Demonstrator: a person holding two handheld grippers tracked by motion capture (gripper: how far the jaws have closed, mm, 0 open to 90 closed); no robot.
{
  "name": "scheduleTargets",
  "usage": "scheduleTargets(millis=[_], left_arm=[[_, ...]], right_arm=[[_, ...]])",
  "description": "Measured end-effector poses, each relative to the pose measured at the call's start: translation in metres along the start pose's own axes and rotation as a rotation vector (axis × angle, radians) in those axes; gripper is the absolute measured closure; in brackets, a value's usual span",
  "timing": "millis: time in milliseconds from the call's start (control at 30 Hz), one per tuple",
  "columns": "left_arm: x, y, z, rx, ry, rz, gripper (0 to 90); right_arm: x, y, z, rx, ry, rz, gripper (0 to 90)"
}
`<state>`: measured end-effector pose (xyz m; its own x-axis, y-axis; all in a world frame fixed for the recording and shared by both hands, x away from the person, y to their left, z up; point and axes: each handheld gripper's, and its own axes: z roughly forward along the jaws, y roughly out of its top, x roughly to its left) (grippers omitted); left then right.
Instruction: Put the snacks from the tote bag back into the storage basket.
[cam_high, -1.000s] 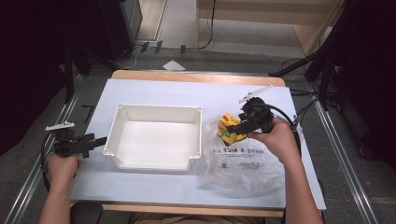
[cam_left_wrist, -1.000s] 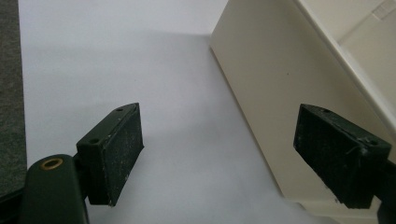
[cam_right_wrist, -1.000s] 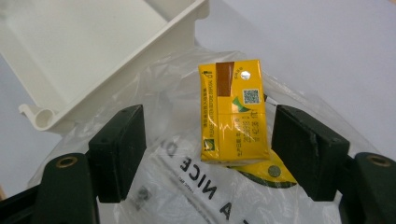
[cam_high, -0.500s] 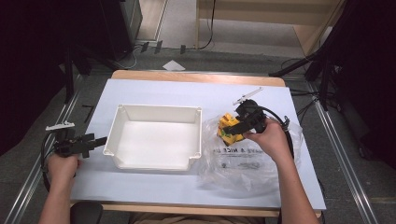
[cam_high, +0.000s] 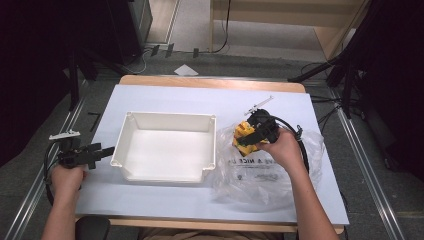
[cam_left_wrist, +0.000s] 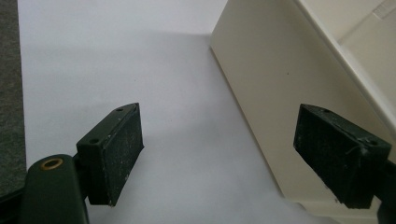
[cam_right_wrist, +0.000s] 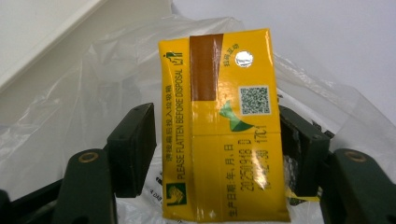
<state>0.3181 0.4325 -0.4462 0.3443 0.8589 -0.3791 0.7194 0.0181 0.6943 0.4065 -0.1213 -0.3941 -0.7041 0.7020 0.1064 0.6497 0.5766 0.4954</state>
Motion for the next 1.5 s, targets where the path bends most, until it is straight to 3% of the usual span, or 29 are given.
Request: scheduleTargets(millis=[500,733,1100,1500], left_arm=[[0.000,0.000,0.000,0.001,0.001,0.001,16.8],[0.000,0.000,0.000,0.001,0.001,0.001,16.8],[0.000,0.000,0.000,0.000,0.001,0.000,16.8],[0.000,0.000,0.000,-0.001,-0.001,0.000,16.8]], right_arm=[[0.002,0.007,0.011,0.049,-0.060,-0.030,49.3],[0.002,0.006,0.012,0.048,-0.057,-0.034,50.9],[0.004,0.008,0.011,0.054,-0.059,-0.083,51.7],[0.004,0.009,0.008,0.059,-0.057,-0.077,51.9]])
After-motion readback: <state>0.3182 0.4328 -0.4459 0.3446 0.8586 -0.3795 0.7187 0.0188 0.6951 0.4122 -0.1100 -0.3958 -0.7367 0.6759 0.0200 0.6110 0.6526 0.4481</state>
